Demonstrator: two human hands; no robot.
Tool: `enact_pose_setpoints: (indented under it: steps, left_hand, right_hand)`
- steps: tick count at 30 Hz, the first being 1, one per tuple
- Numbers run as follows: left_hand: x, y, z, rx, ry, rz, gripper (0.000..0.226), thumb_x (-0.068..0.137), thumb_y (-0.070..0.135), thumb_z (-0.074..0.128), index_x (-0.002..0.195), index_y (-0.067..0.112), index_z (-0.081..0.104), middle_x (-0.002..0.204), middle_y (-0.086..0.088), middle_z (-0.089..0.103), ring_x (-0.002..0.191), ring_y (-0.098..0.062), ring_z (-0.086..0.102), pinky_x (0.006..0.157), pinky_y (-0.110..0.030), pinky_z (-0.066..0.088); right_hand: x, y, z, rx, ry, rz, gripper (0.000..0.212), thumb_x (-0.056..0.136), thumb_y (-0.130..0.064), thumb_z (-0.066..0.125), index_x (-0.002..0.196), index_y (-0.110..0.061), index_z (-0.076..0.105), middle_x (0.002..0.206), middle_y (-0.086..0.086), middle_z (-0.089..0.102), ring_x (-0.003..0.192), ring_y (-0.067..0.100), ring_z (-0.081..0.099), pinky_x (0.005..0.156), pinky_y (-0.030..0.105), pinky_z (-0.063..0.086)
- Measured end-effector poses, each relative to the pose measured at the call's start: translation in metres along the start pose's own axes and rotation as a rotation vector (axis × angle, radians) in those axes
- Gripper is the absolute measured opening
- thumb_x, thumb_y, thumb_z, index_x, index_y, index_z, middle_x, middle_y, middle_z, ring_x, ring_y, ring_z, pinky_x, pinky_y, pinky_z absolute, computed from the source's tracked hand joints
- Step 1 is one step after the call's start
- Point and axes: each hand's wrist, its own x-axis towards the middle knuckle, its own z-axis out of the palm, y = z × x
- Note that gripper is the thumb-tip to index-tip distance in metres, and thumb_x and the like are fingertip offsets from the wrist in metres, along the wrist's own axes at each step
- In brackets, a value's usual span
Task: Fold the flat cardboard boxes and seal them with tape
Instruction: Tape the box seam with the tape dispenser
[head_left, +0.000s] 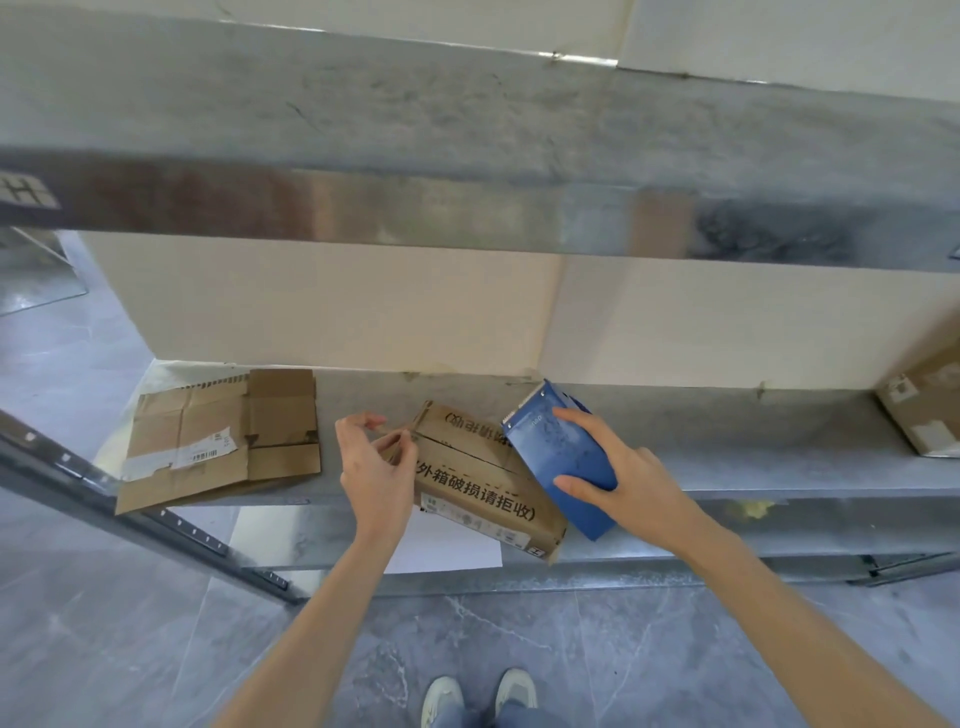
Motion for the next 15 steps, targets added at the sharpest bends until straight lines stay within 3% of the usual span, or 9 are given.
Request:
enact_pose_setpoints:
  steps: [4,8,12,15]
  left_hand:
    - [-0.002,0.002,-0.002,-0.049,-0.011,0.002,0.038,0.090,0.008,0.066,0.102,0.032,0.040,0.110,0.002,0.053,0.089,-0.003,0.069,0.079,-0.051,0.057]
    - [-0.006,0.007,0.000,-0.120,0.034,-0.007,0.048,0.089,0.003,0.066,0.097,0.042,0.040,0.112,0.003,0.050,0.091,-0.007,0.069,0.081,-0.047,0.059]
    - [-0.004,0.015,-0.002,-0.235,0.099,0.009,0.047,0.088,-0.003,0.065,0.101,0.035,0.042,0.113,0.007,0.046,0.095,-0.008,0.068,0.082,-0.034,0.058]
    - [0.002,0.018,-0.003,-0.291,0.140,-0.010,0.040,0.089,-0.004,0.064,0.107,0.023,0.041,0.114,0.006,0.044,0.096,-0.009,0.068,0.079,-0.031,0.058]
  right_hand:
    - [0.001,-0.001,0.008,0.079,0.055,-0.003,0.060,0.090,-0.051,0.063,0.133,-0.069,0.026,0.099,0.031,0.064,0.070,0.041,0.062,0.061,0.053,0.052]
    - [-0.001,-0.006,0.013,0.115,0.087,-0.004,0.060,0.092,-0.045,0.064,0.133,-0.068,0.028,0.101,0.036,0.061,0.074,0.046,0.060,0.064,0.055,0.051]
    - [0.003,-0.018,0.008,0.141,0.101,-0.040,0.059,0.091,-0.046,0.065,0.134,-0.067,0.030,0.103,0.023,0.067,0.076,0.038,0.062,0.071,0.056,0.052]
    - [0.014,-0.027,-0.002,0.121,0.084,-0.067,0.060,0.091,-0.045,0.065,0.134,-0.069,0.030,0.105,0.024,0.066,0.081,0.039,0.063,0.073,0.055,0.053]
